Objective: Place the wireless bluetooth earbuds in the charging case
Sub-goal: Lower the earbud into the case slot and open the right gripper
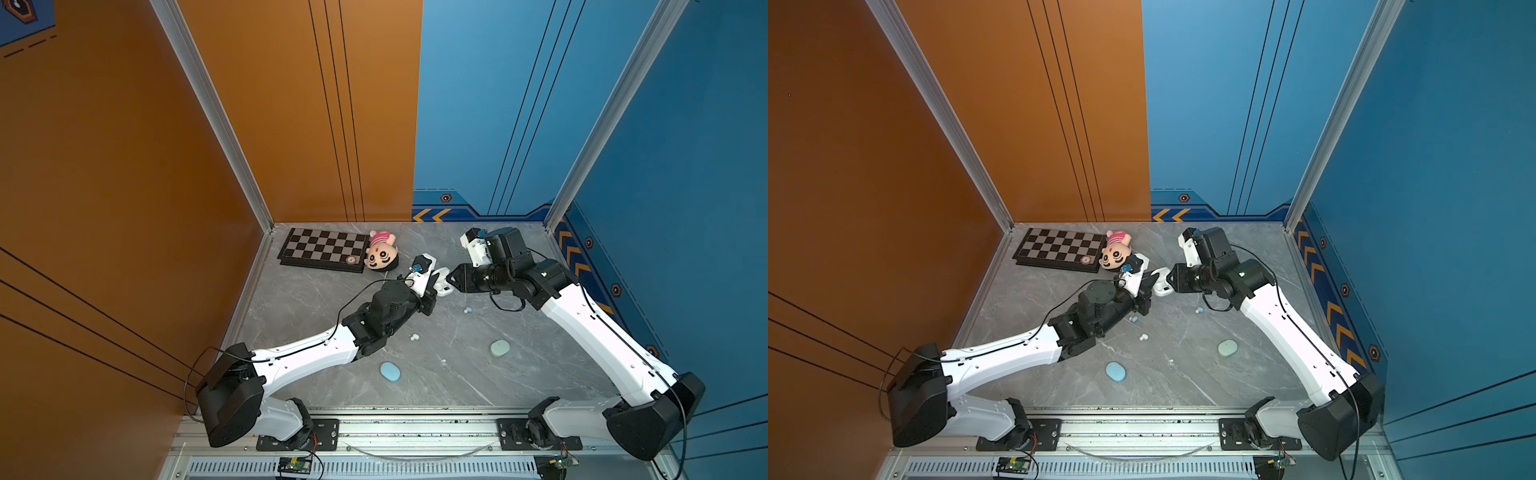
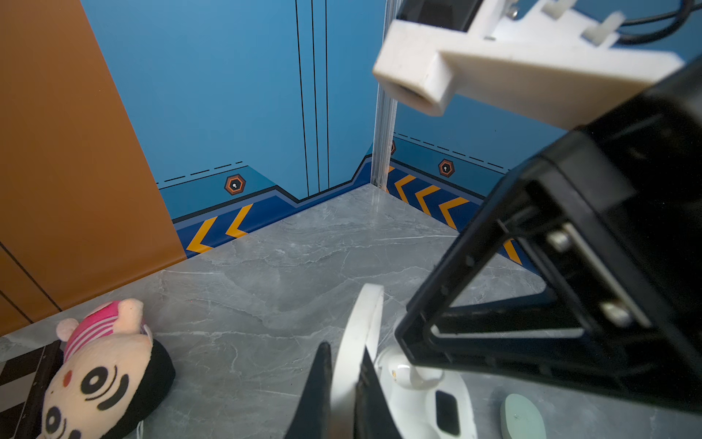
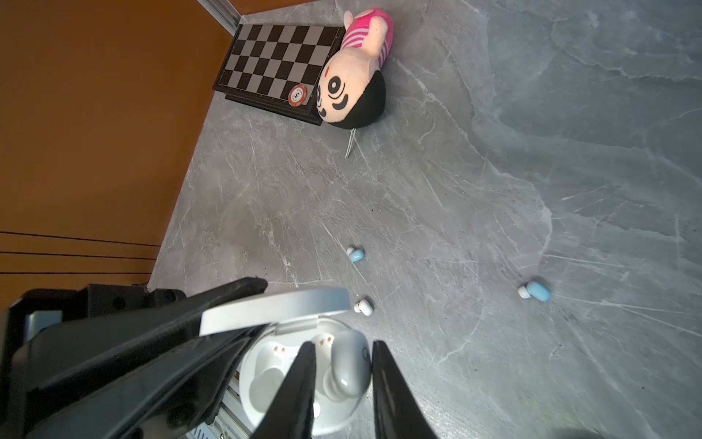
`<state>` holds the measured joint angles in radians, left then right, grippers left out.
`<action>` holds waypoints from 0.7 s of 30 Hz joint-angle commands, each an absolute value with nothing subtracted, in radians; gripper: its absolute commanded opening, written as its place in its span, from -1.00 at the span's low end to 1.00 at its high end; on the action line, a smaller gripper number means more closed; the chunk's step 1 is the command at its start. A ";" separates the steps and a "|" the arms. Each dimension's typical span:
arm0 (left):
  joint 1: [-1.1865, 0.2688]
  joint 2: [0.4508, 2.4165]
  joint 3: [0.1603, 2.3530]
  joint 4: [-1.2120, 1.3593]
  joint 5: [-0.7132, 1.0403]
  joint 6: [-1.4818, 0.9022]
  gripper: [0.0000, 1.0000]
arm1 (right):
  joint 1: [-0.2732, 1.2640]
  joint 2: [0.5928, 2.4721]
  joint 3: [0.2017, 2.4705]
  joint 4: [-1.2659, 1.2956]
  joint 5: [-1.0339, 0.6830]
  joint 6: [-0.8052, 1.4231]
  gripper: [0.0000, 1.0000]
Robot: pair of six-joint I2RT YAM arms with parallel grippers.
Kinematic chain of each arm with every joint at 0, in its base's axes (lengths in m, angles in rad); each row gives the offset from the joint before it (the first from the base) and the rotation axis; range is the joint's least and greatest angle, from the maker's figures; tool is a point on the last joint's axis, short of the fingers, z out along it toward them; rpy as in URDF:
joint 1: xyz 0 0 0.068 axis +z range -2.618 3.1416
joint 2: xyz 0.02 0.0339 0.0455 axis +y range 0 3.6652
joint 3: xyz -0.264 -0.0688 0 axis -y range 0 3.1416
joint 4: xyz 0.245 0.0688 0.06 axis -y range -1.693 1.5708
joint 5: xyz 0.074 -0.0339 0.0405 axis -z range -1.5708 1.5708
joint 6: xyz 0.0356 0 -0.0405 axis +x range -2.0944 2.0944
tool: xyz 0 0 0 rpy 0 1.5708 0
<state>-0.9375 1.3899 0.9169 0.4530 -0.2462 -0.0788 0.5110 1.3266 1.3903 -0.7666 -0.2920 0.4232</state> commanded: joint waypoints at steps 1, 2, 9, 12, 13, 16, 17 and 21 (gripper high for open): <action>-0.948 1.399 0.948 0.468 -0.244 -0.085 -1.00 | 0.515 1.325 1.388 -0.744 -0.304 0.417 -0.36; -0.947 1.399 0.946 0.468 -0.245 -0.086 -1.00 | 0.515 1.325 1.387 -0.744 -0.304 0.417 -0.34; -0.945 1.403 0.939 0.468 -0.246 -0.088 -1.00 | 0.517 1.313 1.388 -0.719 -0.324 0.419 -0.33; -0.945 1.407 0.938 0.468 -0.247 -0.090 -1.00 | 0.517 1.308 1.384 -0.711 -0.334 0.419 -0.33; -0.945 1.407 0.937 0.469 -0.248 -0.089 -1.00 | 0.517 1.308 1.383 -0.710 -0.338 0.419 -0.33; -0.945 1.406 0.939 0.468 -0.248 -0.090 -1.00 | 0.520 1.306 1.381 -0.709 -0.341 0.419 -0.33; -0.944 1.407 0.939 0.468 -0.250 -0.089 -1.00 | 0.520 1.304 1.380 -0.709 -0.341 0.419 -0.33; -0.942 1.407 0.942 0.468 -0.250 -0.088 -1.00 | 0.521 1.301 1.378 -0.709 -0.346 0.419 -0.33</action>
